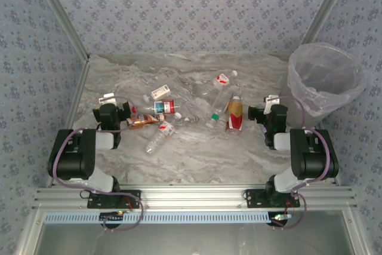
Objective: Put the plastic bottles in the bin
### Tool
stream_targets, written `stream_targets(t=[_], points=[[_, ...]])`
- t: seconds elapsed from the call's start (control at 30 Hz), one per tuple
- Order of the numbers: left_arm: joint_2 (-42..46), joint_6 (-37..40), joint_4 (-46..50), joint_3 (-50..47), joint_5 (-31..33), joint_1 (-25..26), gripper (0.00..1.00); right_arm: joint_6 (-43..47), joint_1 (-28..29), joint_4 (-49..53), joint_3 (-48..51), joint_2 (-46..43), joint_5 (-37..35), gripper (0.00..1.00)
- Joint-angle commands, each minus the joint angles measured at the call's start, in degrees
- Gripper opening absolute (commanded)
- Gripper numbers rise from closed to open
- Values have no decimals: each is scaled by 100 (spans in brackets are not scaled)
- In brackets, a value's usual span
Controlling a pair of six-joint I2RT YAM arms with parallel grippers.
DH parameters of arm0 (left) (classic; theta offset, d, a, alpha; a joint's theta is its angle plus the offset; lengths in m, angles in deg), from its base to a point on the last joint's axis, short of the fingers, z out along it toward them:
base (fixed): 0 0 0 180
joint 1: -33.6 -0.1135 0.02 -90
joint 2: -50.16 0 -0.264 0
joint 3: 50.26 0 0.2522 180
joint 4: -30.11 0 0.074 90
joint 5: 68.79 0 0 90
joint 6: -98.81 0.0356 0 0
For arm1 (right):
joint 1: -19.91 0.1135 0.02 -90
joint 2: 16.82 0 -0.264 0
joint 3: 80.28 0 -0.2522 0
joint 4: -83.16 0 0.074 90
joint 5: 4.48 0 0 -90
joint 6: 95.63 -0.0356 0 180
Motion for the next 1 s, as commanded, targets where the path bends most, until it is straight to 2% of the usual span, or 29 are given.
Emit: stream_targets(t=[0.0, 0.23, 0.4, 0.7, 0.83, 0.97], points=[[22, 18, -223, -46, 22, 25, 100, -14, -4, -27, -135, -26, -187, 100], [34, 40, -251, -55, 20, 25, 99, 61, 44, -68, -94, -68, -170, 100], [361, 159, 586, 255, -161, 85, 100, 157, 194, -78, 30, -352, -411, 100], [1174, 126, 1526, 435, -73, 108, 99, 427, 477, 1380, -334, -1395, -364, 100], [1695, -199, 2142, 510, 166, 110, 99, 411, 687, 2027, -621, -1711, -227, 100], [2241, -1028, 3400, 761, 514, 119, 99, 160, 942, 2569, -983, -1880, -436, 100]])
